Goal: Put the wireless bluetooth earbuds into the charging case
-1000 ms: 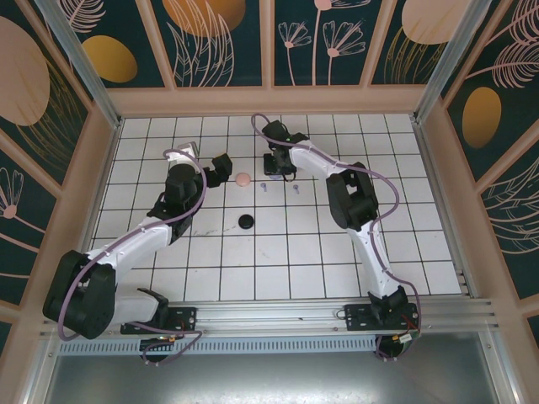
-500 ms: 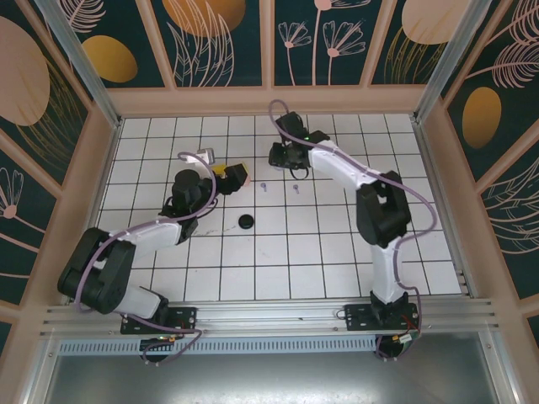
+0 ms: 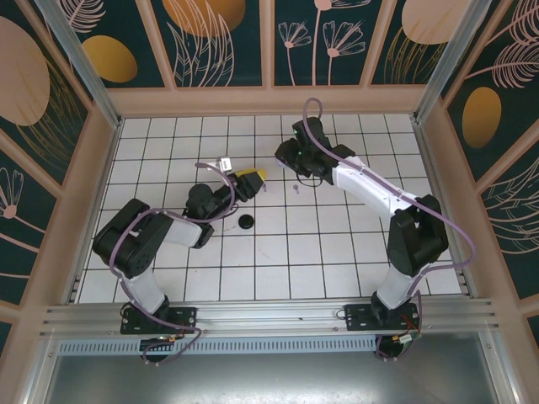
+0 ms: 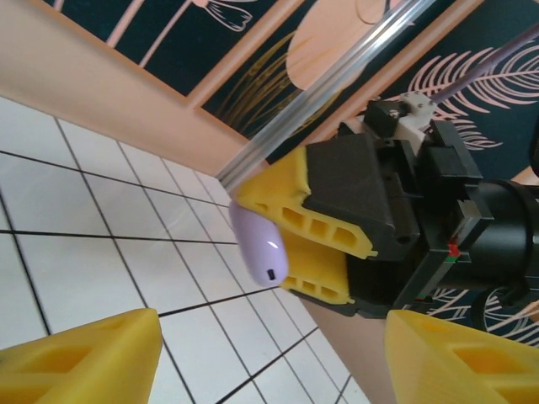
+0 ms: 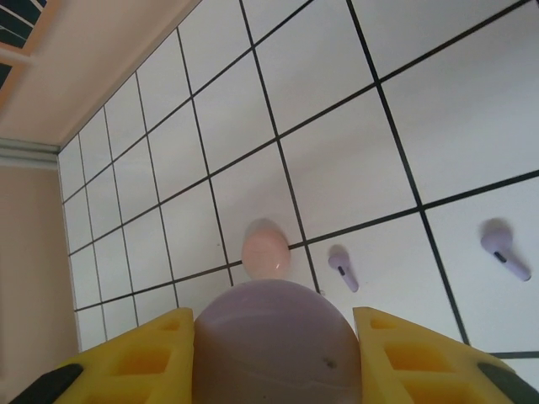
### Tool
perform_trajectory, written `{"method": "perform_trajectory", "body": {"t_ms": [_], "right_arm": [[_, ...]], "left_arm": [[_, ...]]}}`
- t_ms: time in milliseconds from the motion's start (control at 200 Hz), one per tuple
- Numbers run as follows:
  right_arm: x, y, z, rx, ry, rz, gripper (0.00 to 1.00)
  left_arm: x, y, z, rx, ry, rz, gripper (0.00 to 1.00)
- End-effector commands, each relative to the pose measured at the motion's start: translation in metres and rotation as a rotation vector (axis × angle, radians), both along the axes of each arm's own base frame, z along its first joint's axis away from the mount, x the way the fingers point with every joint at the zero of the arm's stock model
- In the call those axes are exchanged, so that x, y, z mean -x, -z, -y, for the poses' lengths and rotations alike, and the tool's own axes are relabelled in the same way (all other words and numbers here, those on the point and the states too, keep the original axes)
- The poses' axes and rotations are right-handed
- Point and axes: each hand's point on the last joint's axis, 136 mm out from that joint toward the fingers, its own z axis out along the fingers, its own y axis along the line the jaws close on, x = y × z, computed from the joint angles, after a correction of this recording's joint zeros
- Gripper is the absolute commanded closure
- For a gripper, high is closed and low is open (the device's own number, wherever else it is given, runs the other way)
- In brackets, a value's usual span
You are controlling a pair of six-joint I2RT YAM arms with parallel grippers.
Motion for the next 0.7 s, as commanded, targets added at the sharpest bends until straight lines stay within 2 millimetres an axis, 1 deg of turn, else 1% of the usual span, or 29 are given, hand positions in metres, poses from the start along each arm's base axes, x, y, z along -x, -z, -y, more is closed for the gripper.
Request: {"method": "perform_trajectory", "body": {"t_ms": [0,140,245,370,440,530,696], "right_arm": [[0.003,-0.032,-0.013,-0.116,0.027,0.044,0.72],[0.005,-0.036,-0.022,-0.135,0.012,0.043,0.72],[0.007,-0.036,-0.027,-0.137,0.007,0.044,0.72],[0.009,-0.04,-0.031,-0.141,-0.001,0.05,0.72],[0.01,-0.042,-0.032,-0.143,-0.003,0.055,0.72],[0.011,-0.045,-0.033,-0.147,-0.005,0.06,0.72],[0.013,-0.047,-0.034,-0.147,-0.011,0.064,0.72]], "left_arm": [[0.005,-0.032,0.009,0.106,0.046,0.105,0.33],[0.005,-0.03,0.019,0.131,0.079,0.108,0.41],[0.003,-0.028,0.023,0.139,0.085,0.106,0.45],[0.0,-0.028,0.024,0.149,0.079,0.113,0.47],[-0.003,-0.027,0.026,0.149,0.079,0.112,0.5],[-0.005,-0.026,0.029,0.153,0.083,0.11,0.52],[-0.01,-0.025,0.031,0.16,0.076,0.112,0.55]]}}
